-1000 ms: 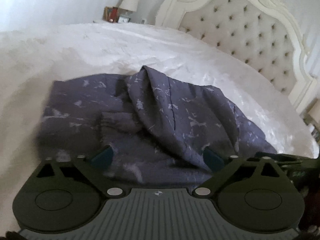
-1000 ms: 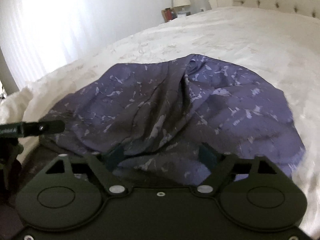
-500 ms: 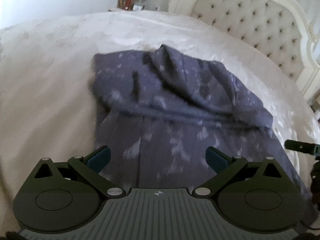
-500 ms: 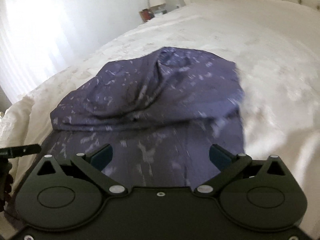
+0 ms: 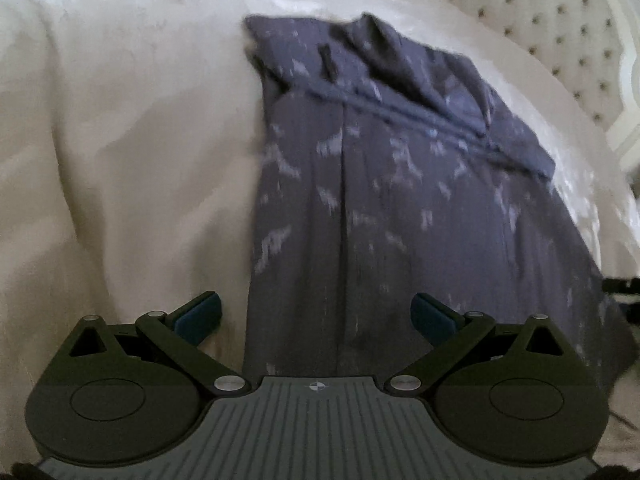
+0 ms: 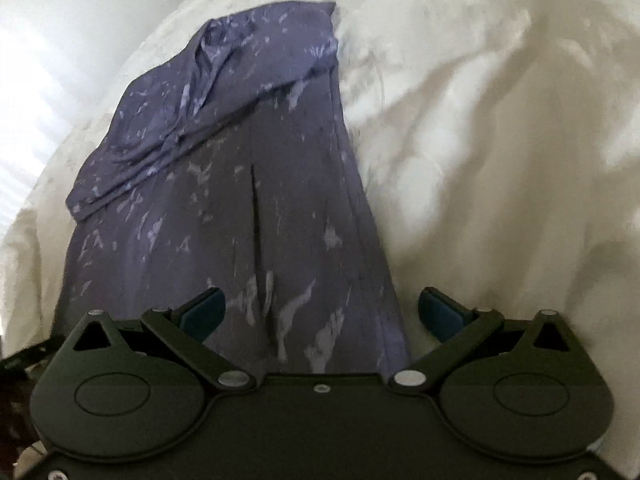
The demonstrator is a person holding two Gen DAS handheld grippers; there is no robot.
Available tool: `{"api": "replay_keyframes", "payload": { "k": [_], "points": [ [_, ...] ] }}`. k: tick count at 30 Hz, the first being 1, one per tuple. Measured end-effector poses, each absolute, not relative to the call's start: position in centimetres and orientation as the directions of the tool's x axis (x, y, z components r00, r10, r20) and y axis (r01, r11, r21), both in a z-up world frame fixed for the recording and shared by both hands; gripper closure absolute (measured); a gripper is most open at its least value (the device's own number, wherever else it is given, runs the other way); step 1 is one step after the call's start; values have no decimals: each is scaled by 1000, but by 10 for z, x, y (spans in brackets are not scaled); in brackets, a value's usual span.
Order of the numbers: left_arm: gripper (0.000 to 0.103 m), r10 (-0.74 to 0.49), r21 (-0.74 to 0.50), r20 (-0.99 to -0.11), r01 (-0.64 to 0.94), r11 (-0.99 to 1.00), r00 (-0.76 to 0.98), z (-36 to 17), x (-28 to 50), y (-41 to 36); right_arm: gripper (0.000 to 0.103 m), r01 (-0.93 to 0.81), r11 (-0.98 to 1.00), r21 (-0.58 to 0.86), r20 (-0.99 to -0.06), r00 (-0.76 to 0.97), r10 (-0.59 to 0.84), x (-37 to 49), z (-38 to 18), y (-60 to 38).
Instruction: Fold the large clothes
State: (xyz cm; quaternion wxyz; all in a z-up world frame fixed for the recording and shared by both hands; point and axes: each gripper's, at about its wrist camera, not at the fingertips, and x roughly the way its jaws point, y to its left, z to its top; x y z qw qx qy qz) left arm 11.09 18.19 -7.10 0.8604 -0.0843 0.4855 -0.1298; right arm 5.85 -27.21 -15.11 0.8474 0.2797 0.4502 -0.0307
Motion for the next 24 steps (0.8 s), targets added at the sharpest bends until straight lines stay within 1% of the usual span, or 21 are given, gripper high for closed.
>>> {"api": "replay_keyframes", "payload": {
  "k": [6,12,24],
  "points": [
    [0,-309,-258,-842,173,950,443,-79,101,180,1,271,827,493,-791,536,295,48,-160,-266],
    [0,-328,-273,-855,189,943,403,-82,93,182,1,192,860,472,-809,483,336,43,-167,-247],
    [0,-226,-147,-886,217,965,405,-88,98,160,0,175,843,508,-798,463,385,45,-176,-247]
  ]
}}
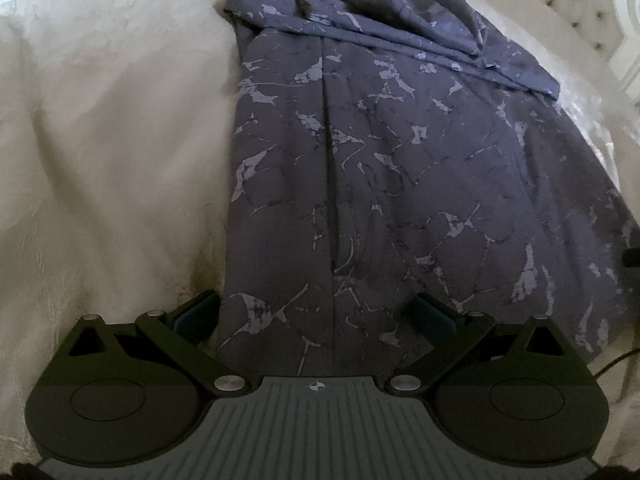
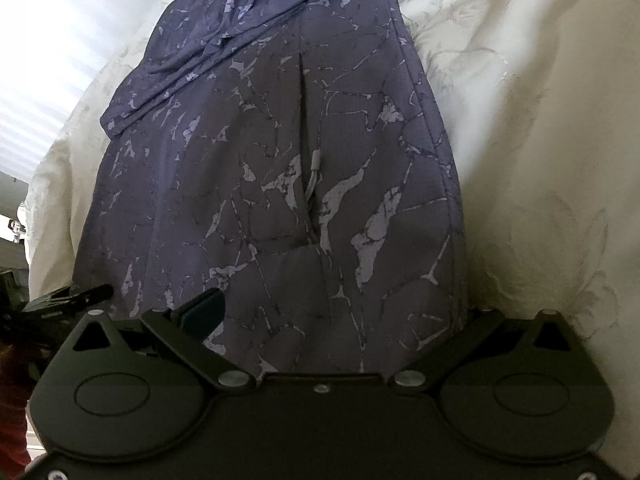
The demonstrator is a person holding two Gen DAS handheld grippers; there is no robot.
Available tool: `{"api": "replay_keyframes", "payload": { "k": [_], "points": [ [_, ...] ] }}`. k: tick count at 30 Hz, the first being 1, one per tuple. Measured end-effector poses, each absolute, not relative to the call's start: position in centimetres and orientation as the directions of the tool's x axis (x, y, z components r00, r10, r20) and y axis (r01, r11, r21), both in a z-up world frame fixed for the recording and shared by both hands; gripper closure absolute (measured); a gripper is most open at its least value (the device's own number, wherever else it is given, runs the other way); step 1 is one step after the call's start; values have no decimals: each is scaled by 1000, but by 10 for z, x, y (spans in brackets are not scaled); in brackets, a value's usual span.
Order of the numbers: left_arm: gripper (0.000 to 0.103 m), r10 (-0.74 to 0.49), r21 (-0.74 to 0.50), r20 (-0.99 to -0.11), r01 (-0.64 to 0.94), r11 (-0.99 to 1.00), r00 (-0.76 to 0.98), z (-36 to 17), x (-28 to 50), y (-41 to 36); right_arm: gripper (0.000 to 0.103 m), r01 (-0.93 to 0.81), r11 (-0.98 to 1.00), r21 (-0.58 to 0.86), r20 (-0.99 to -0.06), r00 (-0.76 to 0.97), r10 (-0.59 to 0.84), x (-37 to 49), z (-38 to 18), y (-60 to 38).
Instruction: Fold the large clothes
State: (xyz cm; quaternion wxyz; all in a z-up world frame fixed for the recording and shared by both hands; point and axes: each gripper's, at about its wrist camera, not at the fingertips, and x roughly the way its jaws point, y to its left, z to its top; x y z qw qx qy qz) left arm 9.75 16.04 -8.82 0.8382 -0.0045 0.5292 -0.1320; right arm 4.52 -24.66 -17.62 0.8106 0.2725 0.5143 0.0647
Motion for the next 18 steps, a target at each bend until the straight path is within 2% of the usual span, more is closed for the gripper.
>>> {"api": "replay_keyframes", "payload": {
  "k": [18],
  "points": [
    [0,-160,-82,-887,194,978,433,-88,94,150,0,138,891,434,-830,445,335,50,-176,-234]
  ]
}}
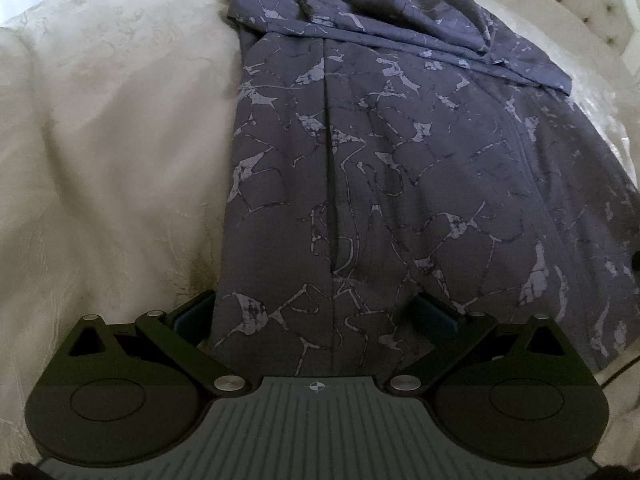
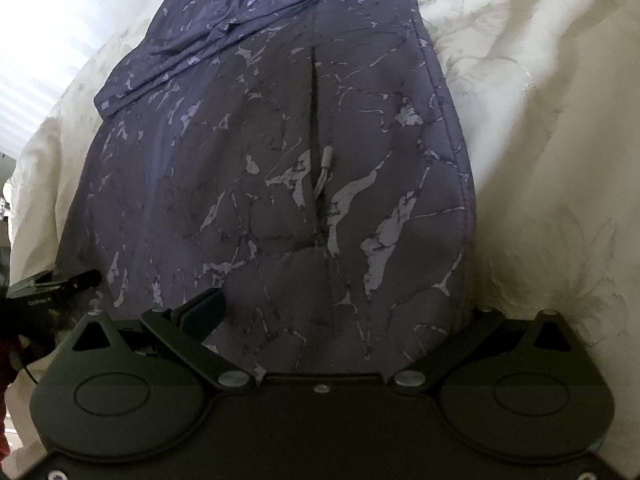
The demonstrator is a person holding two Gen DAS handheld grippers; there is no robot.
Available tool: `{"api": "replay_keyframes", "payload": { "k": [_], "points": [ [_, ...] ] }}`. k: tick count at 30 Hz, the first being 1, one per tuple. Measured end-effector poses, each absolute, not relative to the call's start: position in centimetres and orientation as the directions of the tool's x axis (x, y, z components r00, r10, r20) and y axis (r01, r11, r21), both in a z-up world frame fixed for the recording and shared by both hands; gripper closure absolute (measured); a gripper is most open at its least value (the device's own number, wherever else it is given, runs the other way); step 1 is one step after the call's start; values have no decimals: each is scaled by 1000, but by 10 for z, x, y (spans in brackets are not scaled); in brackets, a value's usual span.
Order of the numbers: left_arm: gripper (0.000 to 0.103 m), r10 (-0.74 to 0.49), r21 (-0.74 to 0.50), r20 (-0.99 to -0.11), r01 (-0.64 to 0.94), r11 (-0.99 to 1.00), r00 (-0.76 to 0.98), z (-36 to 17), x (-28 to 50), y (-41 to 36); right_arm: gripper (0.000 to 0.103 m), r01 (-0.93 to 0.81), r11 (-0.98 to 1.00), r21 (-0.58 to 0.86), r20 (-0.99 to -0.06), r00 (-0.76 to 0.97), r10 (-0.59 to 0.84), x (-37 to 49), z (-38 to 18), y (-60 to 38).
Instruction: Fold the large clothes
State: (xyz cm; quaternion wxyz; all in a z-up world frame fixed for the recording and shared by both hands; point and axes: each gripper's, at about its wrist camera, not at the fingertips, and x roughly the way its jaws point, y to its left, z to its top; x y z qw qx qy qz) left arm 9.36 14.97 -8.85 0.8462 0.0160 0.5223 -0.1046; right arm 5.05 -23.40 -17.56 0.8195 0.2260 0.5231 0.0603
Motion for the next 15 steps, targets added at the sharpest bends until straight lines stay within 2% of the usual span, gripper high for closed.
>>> {"api": "replay_keyframes", "payload": {
  "k": [11,12,14,15],
  "points": [
    [1,-205,-103,-898,267,958,390,-80,75,149,0,43,908,417,-855,356,376,43,-170,-223],
    [4,-209,-107,-897,269,957,388,-80,74,149,0,39,905,423,-854,352,384,41,-170,-222],
    [16,-204,-106,-895,256,961,397,-78,73,152,4,34,901,432,-850,349,395,39,-168,-222],
    [28,-209,-115,-889,244,963,408,-76,71,156,14,37,902,430,-851,350,391,38,-168,-223]
  ]
}}
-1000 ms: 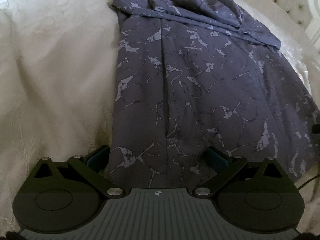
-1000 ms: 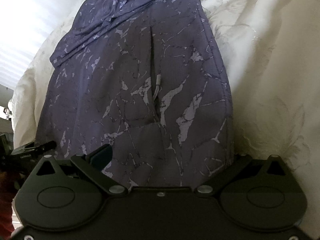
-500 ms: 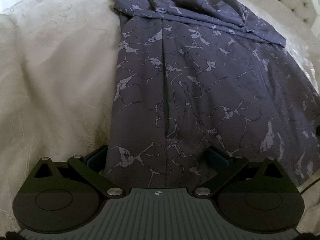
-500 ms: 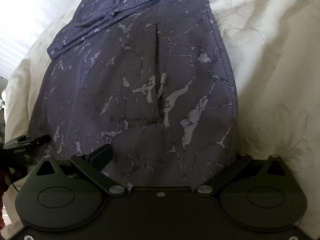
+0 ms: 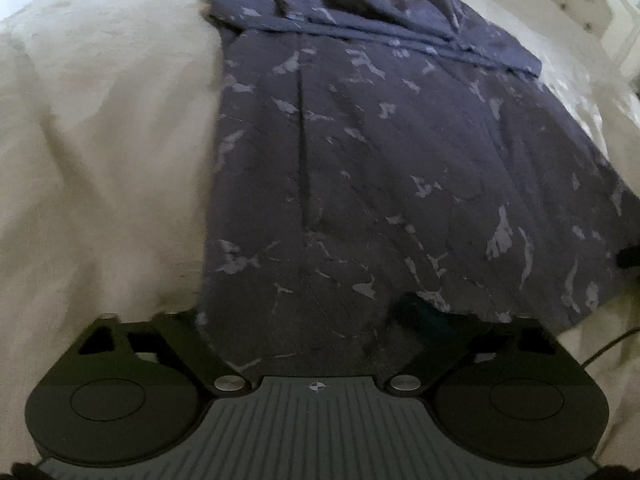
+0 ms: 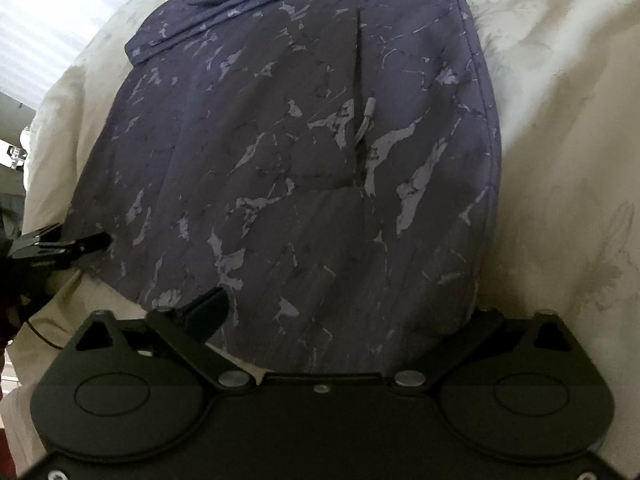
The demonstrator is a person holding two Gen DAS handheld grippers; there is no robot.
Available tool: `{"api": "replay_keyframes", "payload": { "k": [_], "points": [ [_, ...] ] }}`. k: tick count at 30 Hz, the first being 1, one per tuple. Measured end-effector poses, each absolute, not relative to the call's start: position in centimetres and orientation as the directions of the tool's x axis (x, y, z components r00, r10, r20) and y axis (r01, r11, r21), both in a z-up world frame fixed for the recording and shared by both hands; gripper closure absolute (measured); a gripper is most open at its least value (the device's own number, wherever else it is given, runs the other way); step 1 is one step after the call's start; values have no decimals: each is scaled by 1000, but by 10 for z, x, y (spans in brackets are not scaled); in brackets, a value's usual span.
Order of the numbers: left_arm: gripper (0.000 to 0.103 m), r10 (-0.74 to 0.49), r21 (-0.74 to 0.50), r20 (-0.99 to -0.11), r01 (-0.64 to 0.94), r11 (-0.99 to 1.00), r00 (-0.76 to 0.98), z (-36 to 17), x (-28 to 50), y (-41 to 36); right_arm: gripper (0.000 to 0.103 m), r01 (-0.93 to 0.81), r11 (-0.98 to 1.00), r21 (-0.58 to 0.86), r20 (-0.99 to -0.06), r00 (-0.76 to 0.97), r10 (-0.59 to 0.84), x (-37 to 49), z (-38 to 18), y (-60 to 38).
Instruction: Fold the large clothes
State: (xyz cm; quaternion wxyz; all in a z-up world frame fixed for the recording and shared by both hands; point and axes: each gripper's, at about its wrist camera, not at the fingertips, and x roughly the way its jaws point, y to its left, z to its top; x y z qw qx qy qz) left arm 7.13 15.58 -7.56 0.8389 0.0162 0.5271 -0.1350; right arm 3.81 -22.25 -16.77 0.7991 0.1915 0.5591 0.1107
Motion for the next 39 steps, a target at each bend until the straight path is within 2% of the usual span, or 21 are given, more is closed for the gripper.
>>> {"api": "replay_keyframes", "payload": {
  "k": [1,2,3,4,5,9,12,17,21,26,31,39],
  "points": [
    [45,-216,-126,-882,233,964,419,-74,71,159,22,43,905,424,-853,355,383,37,-167,-223],
    [55,-222,-138,-875,218,966,431,-71,69,163,35,50,904,424,-851,363,379,36,-166,-224],
    [69,-244,-169,-865,202,965,439,-69,69,169,45,51,898,437,-844,368,390,34,-166,-226],
    [78,-261,-197,-856,185,963,447,-67,68,175,51,48,885,463,-829,376,414,33,-165,-228],
    [81,-280,-227,-844,167,959,458,-65,67,180,64,48,877,478,-820,384,426,31,-164,-229],
    [91,-323,-300,-803,128,945,502,-56,63,189,79,19,856,517,-772,443,456,24,-154,-231],
    [93,-355,-360,-770,97,928,530,-44,62,196,83,5,803,596,-693,507,512,18,-145,-240],
    [97,-452,-543,-667,29,839,592,-20,69,219,85,-53,697,715,-521,624,583,15,-120,-255],
    [97,-482,-606,-582,47,794,655,11,93,222,85,-103,644,758,-399,708,583,33,-97,-260],
    [96,-504,-672,-468,78,737,726,38,141,220,85,-127,615,778,-293,792,535,76,-75,-275],
    [96,-481,-678,-401,101,728,780,55,207,202,85,-145,637,757,-226,857,463,131,-50,-293],
    [96,-369,-625,-409,39,780,835,45,299,175,87,-66,742,667,-254,916,310,241,-39,-298]
  ]
}}
